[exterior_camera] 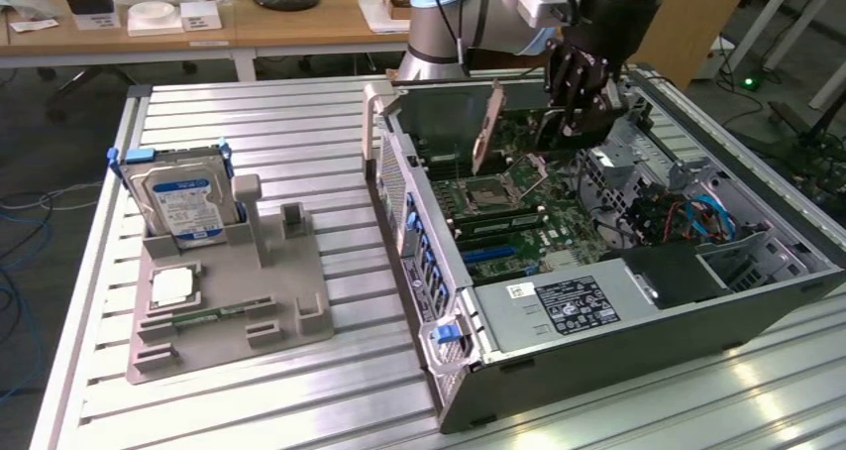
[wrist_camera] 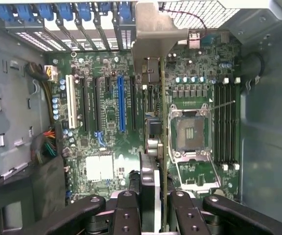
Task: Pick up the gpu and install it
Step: 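Insert the gpu into the slot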
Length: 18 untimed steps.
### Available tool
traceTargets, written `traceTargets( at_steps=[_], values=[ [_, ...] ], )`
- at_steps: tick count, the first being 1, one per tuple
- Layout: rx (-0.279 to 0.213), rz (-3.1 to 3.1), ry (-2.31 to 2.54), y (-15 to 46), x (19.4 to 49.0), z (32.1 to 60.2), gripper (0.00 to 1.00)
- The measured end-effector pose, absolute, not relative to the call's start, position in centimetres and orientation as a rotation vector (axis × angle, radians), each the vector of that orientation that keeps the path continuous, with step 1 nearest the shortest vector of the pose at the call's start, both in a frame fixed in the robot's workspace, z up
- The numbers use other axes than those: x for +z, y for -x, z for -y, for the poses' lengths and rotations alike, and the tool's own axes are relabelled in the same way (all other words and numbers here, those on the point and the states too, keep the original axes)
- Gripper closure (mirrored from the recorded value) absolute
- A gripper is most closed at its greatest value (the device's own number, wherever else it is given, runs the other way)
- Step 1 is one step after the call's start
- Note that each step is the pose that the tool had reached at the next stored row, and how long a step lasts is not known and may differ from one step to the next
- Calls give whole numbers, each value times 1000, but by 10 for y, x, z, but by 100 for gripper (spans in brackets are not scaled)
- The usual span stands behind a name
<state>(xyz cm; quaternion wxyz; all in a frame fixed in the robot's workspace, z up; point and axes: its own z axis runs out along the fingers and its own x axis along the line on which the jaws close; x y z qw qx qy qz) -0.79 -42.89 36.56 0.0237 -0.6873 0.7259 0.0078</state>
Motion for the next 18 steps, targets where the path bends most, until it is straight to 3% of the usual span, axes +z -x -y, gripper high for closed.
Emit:
traceTargets(
  at_steps=[18],
  values=[
    [28, -2221, 2152, 32, 347, 433, 72]
  ],
)
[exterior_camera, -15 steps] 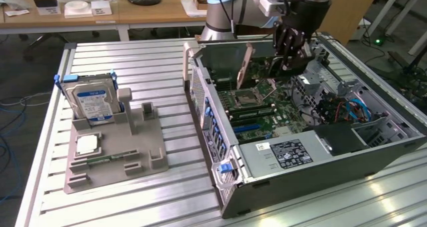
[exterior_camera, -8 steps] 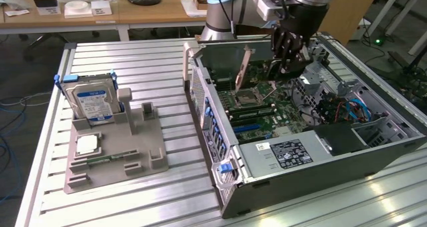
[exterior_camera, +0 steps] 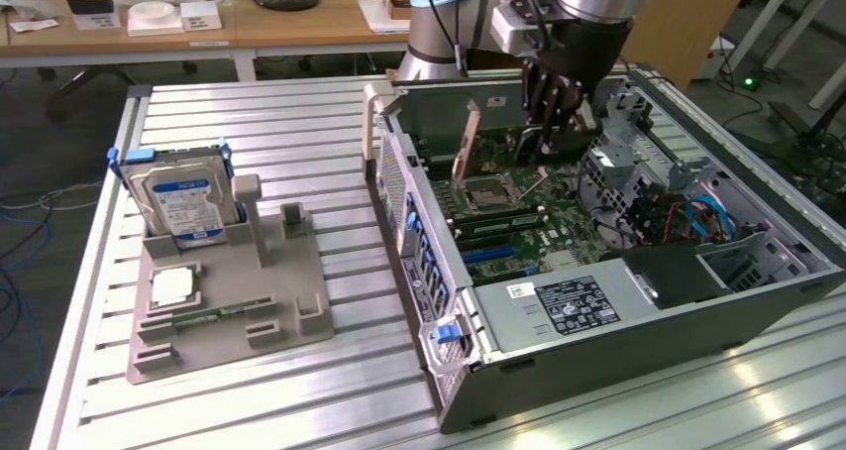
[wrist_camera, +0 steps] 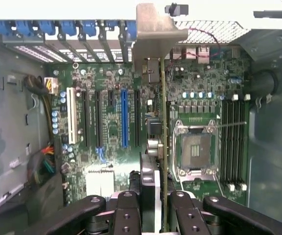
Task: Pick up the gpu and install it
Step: 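Insert the gpu into the slot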
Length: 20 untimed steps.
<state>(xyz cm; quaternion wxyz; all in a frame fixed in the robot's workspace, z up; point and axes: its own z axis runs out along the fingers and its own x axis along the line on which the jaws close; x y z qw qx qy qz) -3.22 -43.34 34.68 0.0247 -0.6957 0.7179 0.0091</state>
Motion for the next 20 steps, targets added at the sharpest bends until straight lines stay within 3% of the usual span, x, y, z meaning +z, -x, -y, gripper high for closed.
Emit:
traceTargets(
  at_steps=[20],
  values=[
    [28, -2221, 2152, 39, 324, 444, 72]
  ],
)
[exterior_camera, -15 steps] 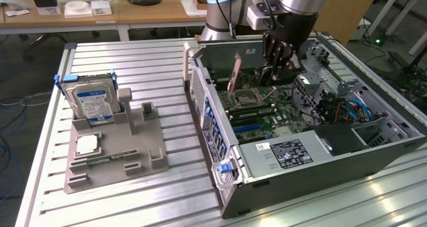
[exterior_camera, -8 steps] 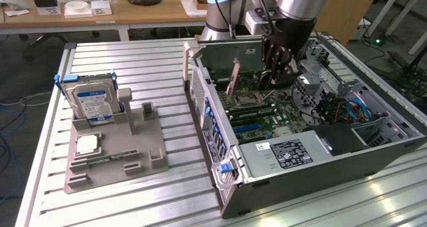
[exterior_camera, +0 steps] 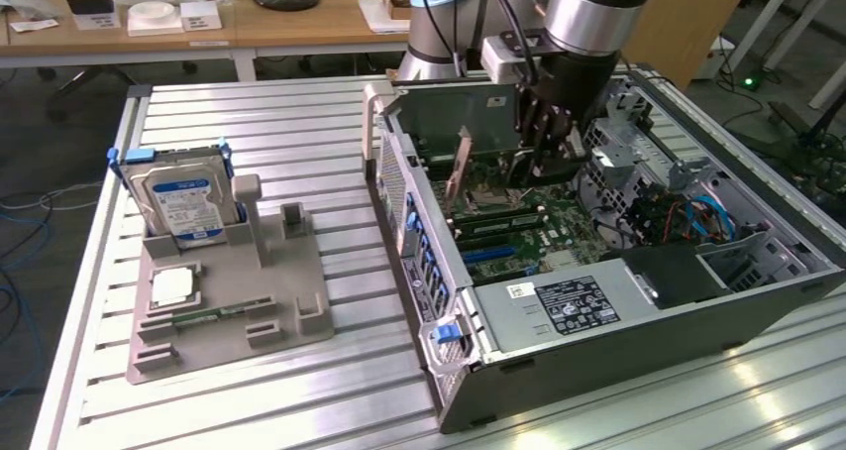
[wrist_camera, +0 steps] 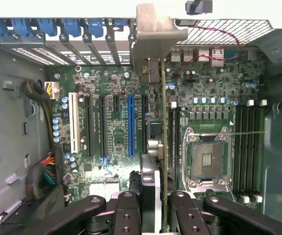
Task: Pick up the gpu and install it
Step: 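Insert the gpu into the slot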
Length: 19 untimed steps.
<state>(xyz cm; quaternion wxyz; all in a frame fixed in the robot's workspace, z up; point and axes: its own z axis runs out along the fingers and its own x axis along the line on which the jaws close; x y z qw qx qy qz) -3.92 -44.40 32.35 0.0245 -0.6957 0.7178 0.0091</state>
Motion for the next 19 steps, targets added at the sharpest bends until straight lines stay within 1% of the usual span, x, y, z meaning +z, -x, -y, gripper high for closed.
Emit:
traceTargets(
  at_steps=[5, 13, 19],
  values=[
    [23, -2223, 2155, 39, 320, 447, 72],
    [16, -2227, 2159, 41, 307, 446, 72],
    [11, -2229, 2161, 43, 306, 449, 72]
  ],
)
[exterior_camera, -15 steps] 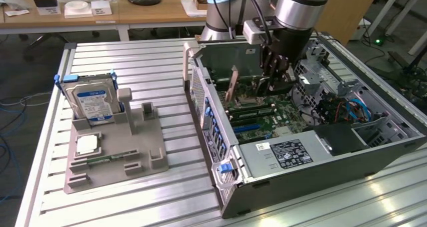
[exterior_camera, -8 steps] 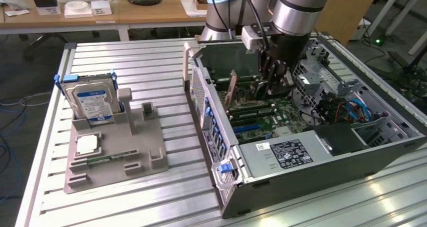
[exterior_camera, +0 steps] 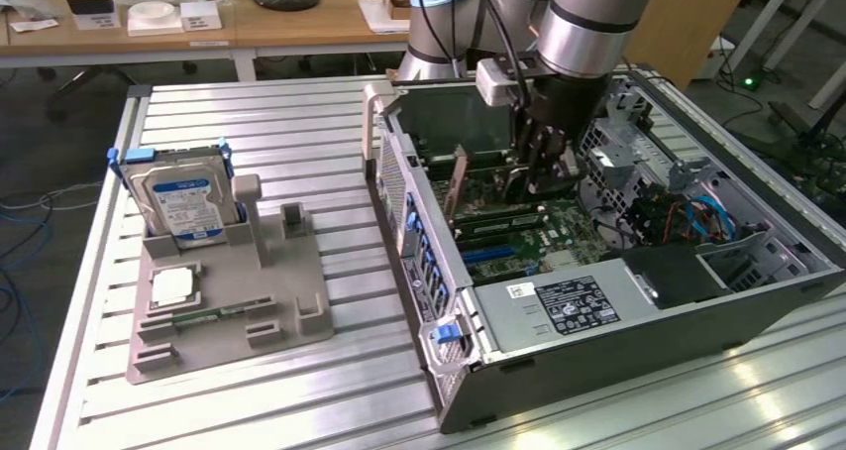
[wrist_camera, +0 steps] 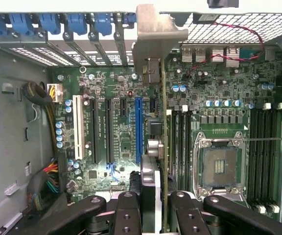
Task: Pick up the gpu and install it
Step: 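Insert the gpu into the slot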
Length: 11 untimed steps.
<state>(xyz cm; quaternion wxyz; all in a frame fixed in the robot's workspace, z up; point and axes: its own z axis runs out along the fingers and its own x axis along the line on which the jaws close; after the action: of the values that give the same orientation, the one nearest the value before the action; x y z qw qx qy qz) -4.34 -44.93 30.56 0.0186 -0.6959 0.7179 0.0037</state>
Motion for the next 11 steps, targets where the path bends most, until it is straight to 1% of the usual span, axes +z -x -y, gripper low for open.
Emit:
traceTargets(
  at_steps=[11],
  values=[
    [9, -2230, 2162, 46, 303, 453, 72]
  ],
)
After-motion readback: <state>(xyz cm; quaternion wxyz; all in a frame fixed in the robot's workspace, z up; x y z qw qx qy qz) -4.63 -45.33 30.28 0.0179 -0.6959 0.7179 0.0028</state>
